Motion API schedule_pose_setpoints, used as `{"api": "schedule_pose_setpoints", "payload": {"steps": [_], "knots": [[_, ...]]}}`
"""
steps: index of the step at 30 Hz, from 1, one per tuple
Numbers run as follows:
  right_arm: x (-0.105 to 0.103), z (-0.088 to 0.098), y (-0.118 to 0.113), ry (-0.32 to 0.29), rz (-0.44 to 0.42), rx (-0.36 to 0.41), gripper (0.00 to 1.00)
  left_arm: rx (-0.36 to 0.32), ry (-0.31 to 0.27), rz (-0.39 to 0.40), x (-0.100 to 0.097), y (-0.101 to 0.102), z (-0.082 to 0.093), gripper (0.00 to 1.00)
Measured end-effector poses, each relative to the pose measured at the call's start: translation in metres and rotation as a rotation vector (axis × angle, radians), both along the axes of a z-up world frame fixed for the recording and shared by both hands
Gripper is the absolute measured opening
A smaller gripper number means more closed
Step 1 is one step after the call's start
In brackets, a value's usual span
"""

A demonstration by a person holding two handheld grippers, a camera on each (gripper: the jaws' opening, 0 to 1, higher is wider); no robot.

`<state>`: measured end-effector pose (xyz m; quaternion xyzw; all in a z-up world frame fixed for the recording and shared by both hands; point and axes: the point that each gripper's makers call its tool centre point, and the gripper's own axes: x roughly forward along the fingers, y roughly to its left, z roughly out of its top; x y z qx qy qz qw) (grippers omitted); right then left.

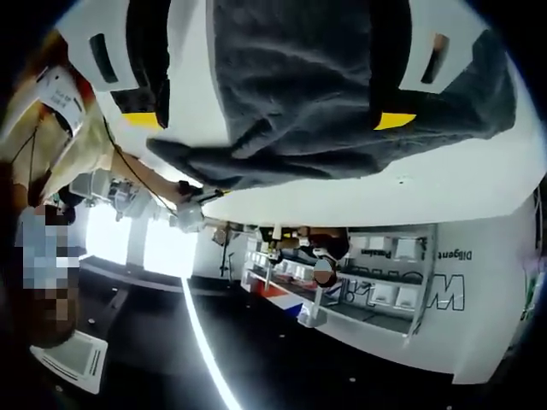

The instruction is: Fold the towel on the table until its edges align and the towel forms a compact rectangular stack.

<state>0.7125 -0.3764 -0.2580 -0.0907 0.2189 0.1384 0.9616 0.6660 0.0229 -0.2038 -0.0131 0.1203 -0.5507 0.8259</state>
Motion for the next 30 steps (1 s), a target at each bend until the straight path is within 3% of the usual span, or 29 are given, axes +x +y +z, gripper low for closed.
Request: {"api": "schedule_pose_setpoints", "payload": {"steps": [7, 18, 23, 30], "knots": [[-0.008, 0.052, 0.011, -0.158, 0.012, -0.061, 0.01, 0.0, 0.006, -0.003, -0.001, -0.002, -0.002, 0.95], [-0.009, 0.1, 0.015, -0.301, 0.002, -0.104, 0.0, 0.024, 0.019, -0.005, 0.004, 0.001, -0.007, 0.95], [-0.003, 0.121, 0.009, -0.347, -0.016, -0.131, 0.0, 0.034, 0.023, -0.001, 0.006, 0.002, -0.009, 0.95], [0.014, 0.14, -0.003, -0.361, -0.041, -0.157, 0.01, 0.037, 0.025, 0.0, 0.006, 0.001, -0.011, 0.95]]}}
